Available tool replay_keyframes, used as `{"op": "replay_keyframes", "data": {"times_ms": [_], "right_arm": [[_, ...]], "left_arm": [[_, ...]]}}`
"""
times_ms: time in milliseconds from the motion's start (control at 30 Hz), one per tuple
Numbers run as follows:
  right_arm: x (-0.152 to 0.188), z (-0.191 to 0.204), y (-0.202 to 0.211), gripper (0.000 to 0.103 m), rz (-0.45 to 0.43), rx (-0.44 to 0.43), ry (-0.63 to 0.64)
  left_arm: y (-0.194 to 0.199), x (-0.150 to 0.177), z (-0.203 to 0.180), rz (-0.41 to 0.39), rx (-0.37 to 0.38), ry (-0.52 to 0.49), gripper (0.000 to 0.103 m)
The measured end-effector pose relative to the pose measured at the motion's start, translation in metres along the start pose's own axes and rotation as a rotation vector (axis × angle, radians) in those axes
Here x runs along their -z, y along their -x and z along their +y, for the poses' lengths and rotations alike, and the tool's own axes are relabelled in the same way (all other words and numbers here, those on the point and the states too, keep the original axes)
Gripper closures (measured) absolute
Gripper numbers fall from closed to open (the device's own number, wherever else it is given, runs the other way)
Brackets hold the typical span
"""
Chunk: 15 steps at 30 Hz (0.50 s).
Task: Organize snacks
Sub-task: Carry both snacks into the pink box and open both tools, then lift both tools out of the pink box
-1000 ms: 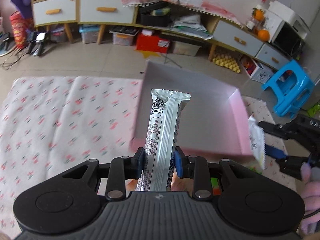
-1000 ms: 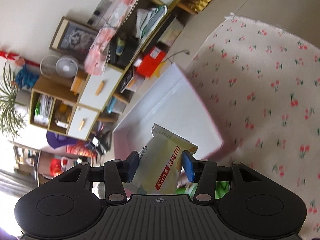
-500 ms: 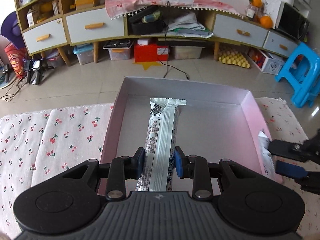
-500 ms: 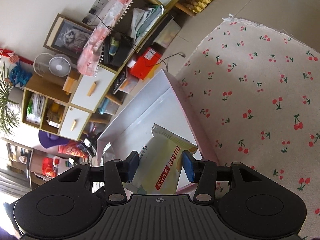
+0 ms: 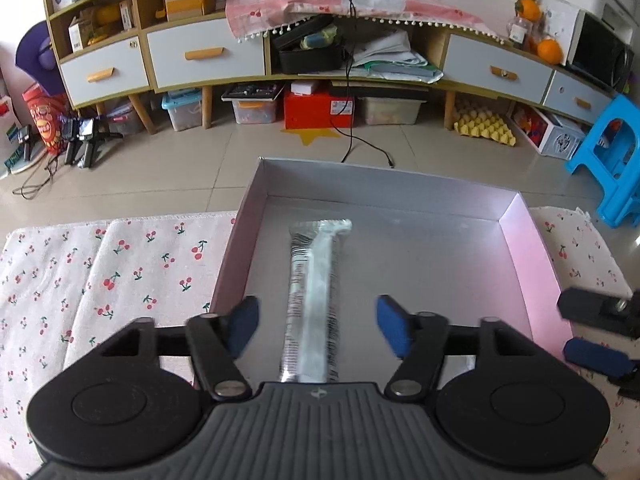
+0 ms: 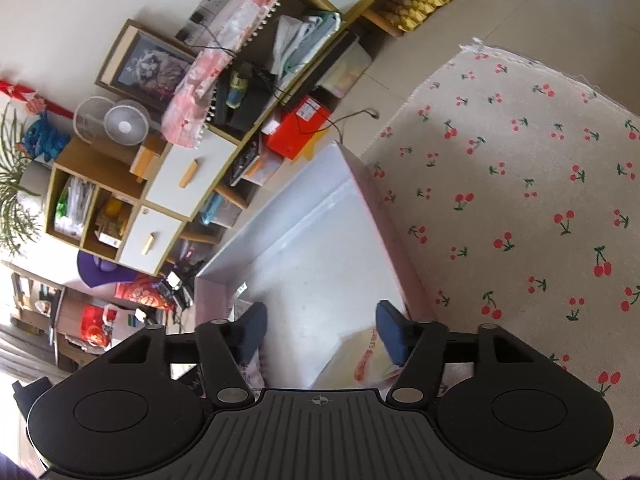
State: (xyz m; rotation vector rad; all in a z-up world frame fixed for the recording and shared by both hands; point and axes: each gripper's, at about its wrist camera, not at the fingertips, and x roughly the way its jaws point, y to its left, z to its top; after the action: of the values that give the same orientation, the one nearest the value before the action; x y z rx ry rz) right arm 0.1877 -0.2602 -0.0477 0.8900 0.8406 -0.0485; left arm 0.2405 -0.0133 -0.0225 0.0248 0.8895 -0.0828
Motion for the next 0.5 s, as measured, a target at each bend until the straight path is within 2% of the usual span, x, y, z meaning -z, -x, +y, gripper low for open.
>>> {"op": "replay_keyframes", "data": {"times_ms": [67, 200, 500], "right_arm": [[0.0, 0.003, 0.003, 0.033, -0.006, 0.003, 0.008], [0.002, 0.009, 0.009, 0.032, -0.004, 0.004, 0.011], [0.015, 0.02, 0.038, 0.023, -0.001, 0.039, 0.071]], "left_arm": [[0.001, 0.001, 0.0, 0.01, 0.001, 0.006, 0.037], [0.006, 0.002, 0.001, 0.024, 0.013, 0.015, 0.03], [0.031, 0.011, 0.008, 0.018, 0.027, 0.02, 0.015]]}}
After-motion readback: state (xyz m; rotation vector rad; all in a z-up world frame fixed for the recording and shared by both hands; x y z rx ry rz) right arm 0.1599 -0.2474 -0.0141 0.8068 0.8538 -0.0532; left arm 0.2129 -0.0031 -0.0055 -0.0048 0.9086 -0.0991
